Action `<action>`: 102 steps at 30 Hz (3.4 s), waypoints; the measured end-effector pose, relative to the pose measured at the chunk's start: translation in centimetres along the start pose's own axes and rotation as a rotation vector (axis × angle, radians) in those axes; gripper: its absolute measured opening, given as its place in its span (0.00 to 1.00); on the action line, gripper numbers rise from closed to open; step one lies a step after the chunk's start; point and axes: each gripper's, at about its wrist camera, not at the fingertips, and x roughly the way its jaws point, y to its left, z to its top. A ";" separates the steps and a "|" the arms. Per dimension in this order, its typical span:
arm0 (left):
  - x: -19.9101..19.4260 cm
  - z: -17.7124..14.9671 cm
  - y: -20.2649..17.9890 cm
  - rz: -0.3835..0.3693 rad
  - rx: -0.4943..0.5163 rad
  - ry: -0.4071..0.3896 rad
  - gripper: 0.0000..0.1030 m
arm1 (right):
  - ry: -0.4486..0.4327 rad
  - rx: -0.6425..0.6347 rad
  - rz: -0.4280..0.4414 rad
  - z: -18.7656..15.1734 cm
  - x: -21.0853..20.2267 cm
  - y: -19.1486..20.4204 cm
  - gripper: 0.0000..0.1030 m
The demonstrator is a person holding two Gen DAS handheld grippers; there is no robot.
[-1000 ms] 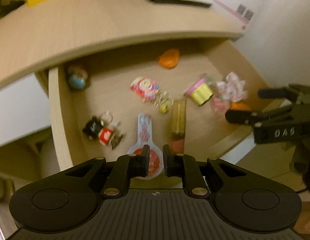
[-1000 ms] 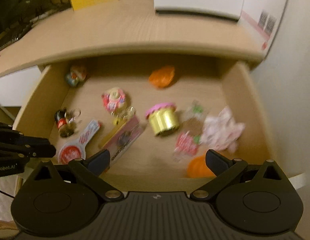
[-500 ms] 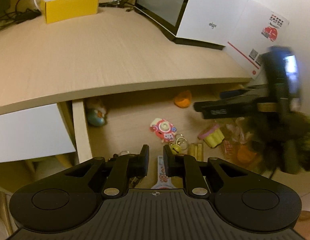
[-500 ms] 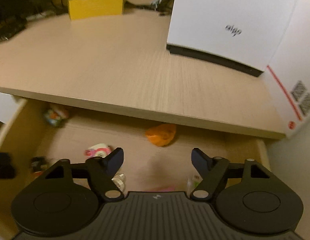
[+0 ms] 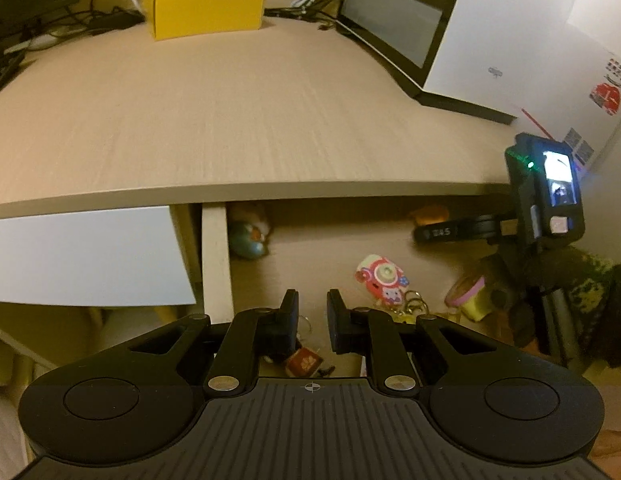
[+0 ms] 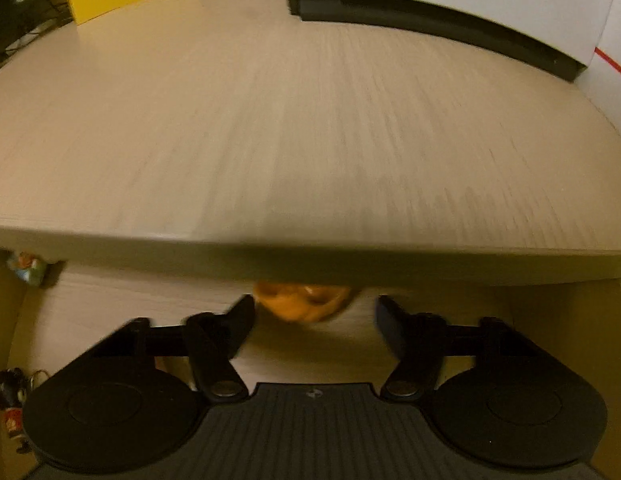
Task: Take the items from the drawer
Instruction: 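Lower the open right tool over the orange plastic piece in the drawer, then grasp the orange piece with the right tool while the left tool grasps the cupcake toy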
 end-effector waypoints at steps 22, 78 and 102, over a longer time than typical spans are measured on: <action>1.7 1.3 -2.2 -0.076 0.072 0.027 0.16 | -0.033 -0.096 0.078 -1.9 -5.0 0.4 0.70; 13.0 2.8 -8.9 -0.198 0.302 0.240 0.27 | 0.026 -0.193 0.145 -6.0 -14.2 -2.5 0.44; 12.9 2.4 -15.2 -0.279 0.450 0.231 0.34 | 0.040 -0.183 0.091 -7.4 -15.6 -4.6 0.44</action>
